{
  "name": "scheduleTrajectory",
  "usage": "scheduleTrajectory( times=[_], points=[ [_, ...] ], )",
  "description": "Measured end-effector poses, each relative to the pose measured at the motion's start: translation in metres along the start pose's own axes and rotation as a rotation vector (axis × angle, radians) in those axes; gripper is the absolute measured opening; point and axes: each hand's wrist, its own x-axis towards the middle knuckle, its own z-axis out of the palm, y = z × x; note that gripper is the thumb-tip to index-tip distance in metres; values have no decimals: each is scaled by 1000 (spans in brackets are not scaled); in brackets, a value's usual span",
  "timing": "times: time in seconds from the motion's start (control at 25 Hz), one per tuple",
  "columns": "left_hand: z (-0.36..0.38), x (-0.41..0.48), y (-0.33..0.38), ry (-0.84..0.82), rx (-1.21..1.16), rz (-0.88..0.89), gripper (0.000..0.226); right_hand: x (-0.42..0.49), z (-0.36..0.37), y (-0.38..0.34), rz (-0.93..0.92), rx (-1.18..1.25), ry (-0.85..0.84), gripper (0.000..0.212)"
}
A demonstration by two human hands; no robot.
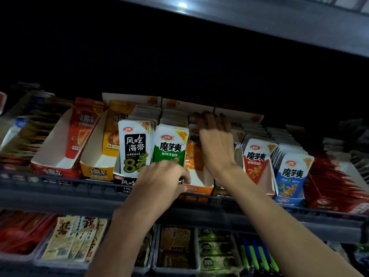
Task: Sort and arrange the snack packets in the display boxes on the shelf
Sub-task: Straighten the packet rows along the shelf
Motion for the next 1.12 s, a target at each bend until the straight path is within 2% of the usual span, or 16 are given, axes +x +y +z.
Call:
scheduleTrajectory(
  times=[0.08, 0.16, 0.24, 0.36, 0.56, 0.72, 0.96, 1.04, 1.12],
  points=[
    [1, 3, 1, 2, 16, -17, 17, -9, -12, -1, -22, 77, 38, 66],
    [0, 5, 3, -3, 16, -25, 15, -18, -23, -2, -143, 141, -29, 61],
    [0, 5, 3, -11, 9, -27, 14, -24, -30, -2, -289, 48, -229, 44],
    [-1, 3, 4, -2, -5, -22, 13, -18, -29, -2, -310, -134, -452, 23],
    [0, 3, 4, -7, -24, -37, 10, -17, -22, -2, -264, -160, -411, 39],
    [-1, 3, 4, -9, -20, -43, 11, -20, -16, -3, -360, -168, -526, 13],
    [-1, 2, 4, -1, -45, -38, 11, -8, -5, -16, -356, -307, -682, 32],
    [-1, 2, 3, 8, -53, -38, 11, -8, -4, -17, -353, -315, -667, 39],
    [0, 2, 3, 5, -47, -35, 12, -11, -3, -15, -353, -304, -607, 36]
  ],
)
